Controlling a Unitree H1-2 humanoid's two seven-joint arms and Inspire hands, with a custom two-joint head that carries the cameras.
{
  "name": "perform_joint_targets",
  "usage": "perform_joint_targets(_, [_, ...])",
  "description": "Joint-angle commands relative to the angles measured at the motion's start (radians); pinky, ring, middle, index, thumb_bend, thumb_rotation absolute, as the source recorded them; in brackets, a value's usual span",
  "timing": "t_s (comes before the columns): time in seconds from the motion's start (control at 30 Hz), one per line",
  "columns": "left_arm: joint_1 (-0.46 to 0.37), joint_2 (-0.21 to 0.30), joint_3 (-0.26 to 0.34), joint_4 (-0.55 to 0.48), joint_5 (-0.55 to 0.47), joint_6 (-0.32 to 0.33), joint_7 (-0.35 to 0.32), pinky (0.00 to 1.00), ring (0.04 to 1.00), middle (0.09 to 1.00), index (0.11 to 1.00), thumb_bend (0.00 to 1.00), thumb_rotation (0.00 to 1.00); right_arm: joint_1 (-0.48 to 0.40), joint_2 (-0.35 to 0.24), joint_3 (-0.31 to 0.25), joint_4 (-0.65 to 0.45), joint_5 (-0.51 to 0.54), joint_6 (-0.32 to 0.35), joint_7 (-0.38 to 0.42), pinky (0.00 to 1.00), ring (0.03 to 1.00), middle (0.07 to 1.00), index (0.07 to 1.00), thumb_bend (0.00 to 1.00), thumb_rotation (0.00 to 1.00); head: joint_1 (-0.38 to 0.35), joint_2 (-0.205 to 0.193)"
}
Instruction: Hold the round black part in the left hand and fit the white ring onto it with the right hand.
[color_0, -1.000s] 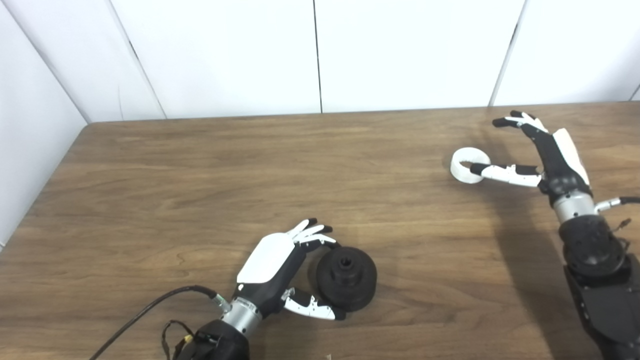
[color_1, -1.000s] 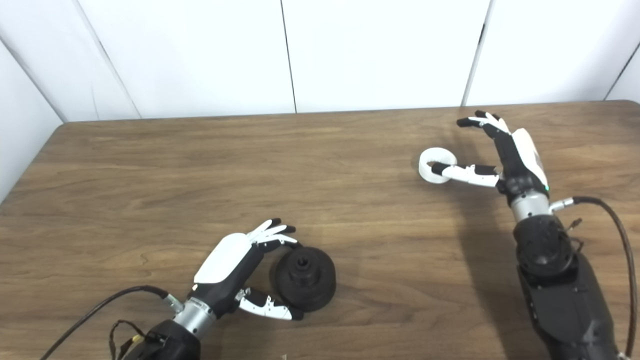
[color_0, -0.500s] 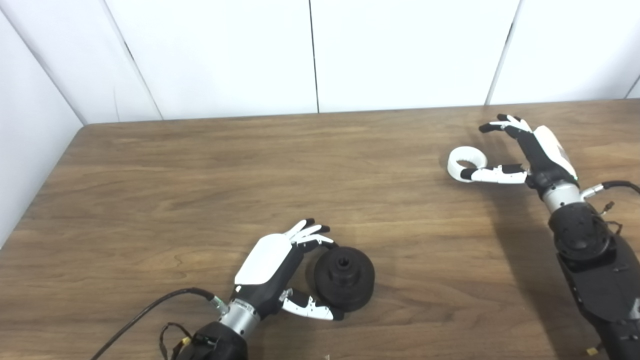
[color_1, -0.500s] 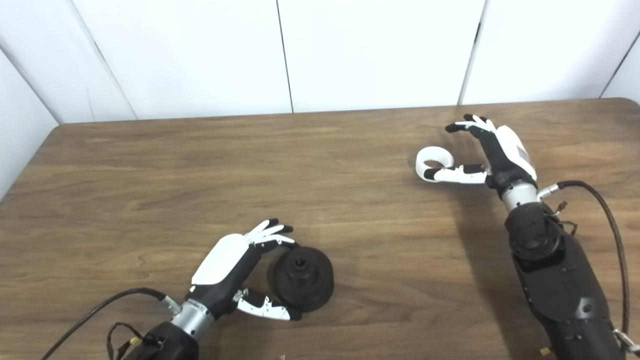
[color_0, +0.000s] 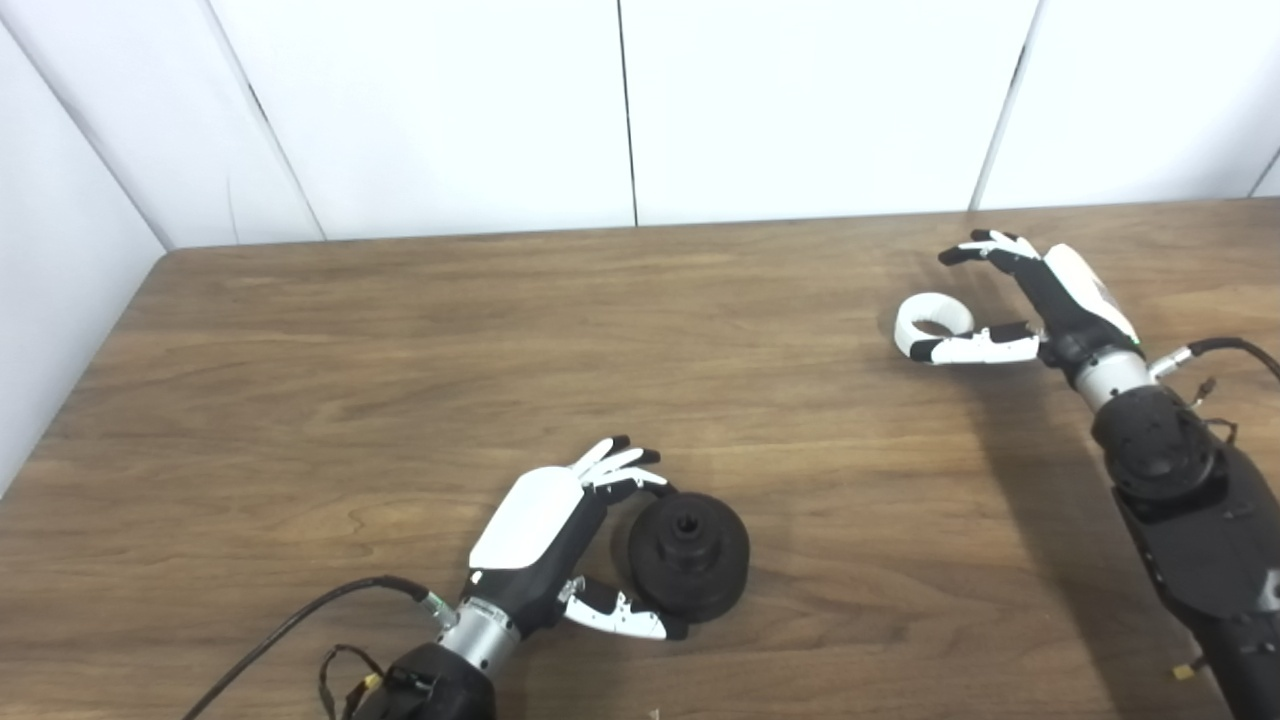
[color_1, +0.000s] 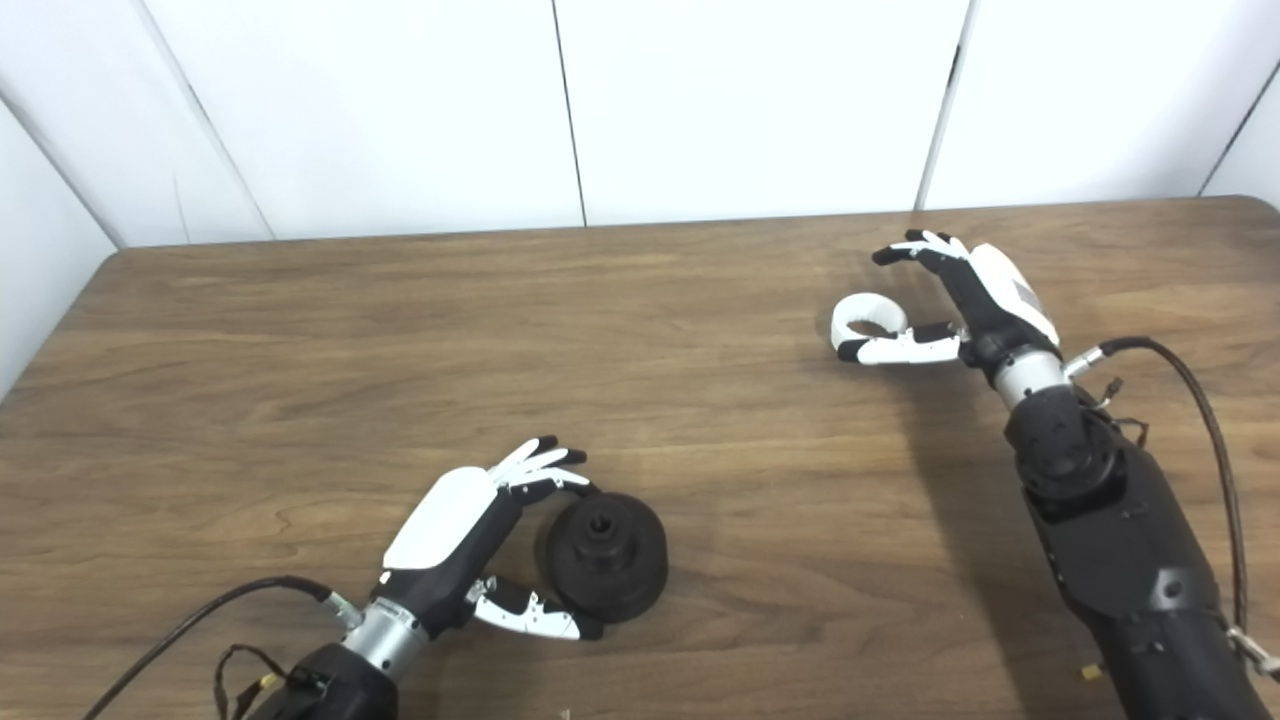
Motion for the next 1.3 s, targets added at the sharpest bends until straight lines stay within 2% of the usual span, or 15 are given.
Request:
perform_joint_targets(0.0, [0.011,0.018,-0.002,0.018,0.031,0.019,-0.023,0.9,0.973,0.896,0.669,0.85,0.21,-0.065,-0.021,-0.001,-0.007,-0.007,-0.02,-0.007,1.0,1.0,0.943,0.782,1.0,0.38,-0.001,0.0])
perform_joint_targets(0.53, [0.015,0.019,-0.001,0.017,0.034,0.018,-0.023,0.9,0.971,0.899,0.668,0.85,0.21,-0.124,-0.032,0.026,0.11,-0.018,-0.023,-0.001,1.0,1.0,0.944,0.797,1.0,0.4,-0.003,0.002])
perform_joint_targets(0.6, [0.014,0.019,-0.001,0.019,0.032,0.013,-0.02,0.88,0.969,0.899,0.666,0.85,0.2,-0.127,-0.031,0.026,0.126,-0.015,-0.031,-0.004,1.0,1.0,0.942,0.797,1.0,0.4,-0.002,0.002])
perform_joint_targets(1.07, [0.017,0.017,0.0,0.018,0.031,0.011,-0.018,0.9,0.971,0.898,0.664,0.86,0.21,-0.138,-0.032,0.041,0.21,-0.029,-0.071,-0.029,1.0,1.0,0.935,0.771,1.0,0.39,-0.004,0.007])
perform_joint_targets(1.27, [0.015,0.015,0.003,0.017,0.027,0.009,-0.016,0.89,0.97,0.897,0.663,0.86,0.22,-0.134,-0.028,0.048,0.213,-0.037,-0.066,-0.025,1.0,1.0,0.94,0.763,1.0,0.39,-0.004,0.008])
